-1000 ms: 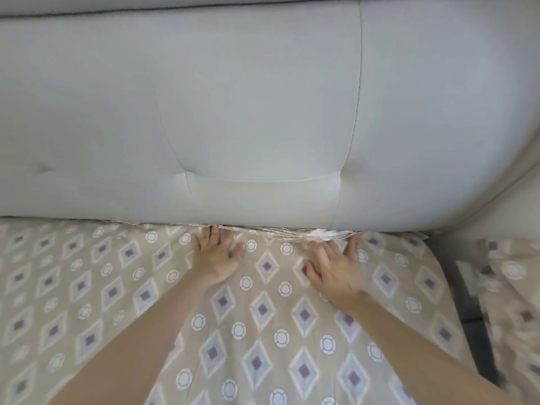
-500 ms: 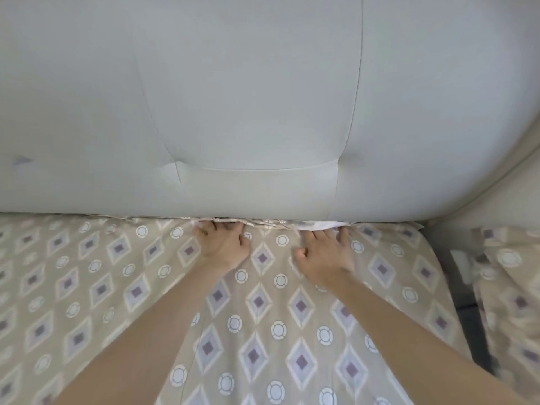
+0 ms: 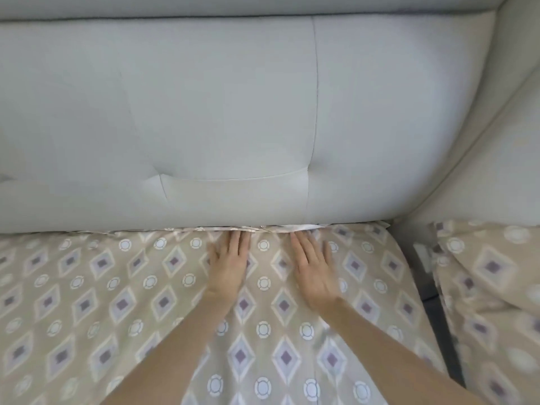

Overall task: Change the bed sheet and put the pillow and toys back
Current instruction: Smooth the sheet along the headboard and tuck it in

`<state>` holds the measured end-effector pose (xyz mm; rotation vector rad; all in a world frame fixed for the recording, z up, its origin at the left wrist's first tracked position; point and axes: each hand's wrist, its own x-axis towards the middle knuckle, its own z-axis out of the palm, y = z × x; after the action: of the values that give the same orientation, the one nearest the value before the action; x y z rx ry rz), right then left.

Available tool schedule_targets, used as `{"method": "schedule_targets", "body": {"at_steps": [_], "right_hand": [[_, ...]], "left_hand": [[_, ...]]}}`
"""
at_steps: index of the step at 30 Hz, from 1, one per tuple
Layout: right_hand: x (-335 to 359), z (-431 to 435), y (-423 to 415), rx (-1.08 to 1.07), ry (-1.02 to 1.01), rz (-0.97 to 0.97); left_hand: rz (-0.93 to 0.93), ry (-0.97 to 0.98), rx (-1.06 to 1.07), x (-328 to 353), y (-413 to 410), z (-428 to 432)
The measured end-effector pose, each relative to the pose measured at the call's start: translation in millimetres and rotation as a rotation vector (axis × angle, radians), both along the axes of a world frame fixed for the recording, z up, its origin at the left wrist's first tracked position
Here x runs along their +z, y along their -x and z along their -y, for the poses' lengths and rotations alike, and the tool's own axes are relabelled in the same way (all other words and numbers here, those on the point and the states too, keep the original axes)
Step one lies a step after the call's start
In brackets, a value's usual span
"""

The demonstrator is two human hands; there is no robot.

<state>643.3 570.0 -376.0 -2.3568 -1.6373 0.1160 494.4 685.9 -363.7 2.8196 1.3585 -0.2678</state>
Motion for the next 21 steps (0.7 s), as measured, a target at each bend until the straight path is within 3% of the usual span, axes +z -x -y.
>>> {"method": "schedule_targets", "body": {"at_steps": [2,8,13,21], "right_hand": [[-1.4,2.0,-4.7,-0.045,-0.007,0.021],[-1.9,-8.3,-21.9,-0.023,0.275,0.097],[13.9,-35.3,-33.5,-0.028,0.323,0.039],[42.8,-65.1,-43.0,-0.03,0.564,0.002]], "left_hand": [[0.004,-0.022,-0.071,0.4,0.3,-4.8],[0.003,0.015,-0.126,11.0,-13.8,-23.5],[0.028,0.085,-0.181,13.6,-16.4,-40.0],[-0.086,0.19,-0.151,10.0,-31.0,-52.3]]}}
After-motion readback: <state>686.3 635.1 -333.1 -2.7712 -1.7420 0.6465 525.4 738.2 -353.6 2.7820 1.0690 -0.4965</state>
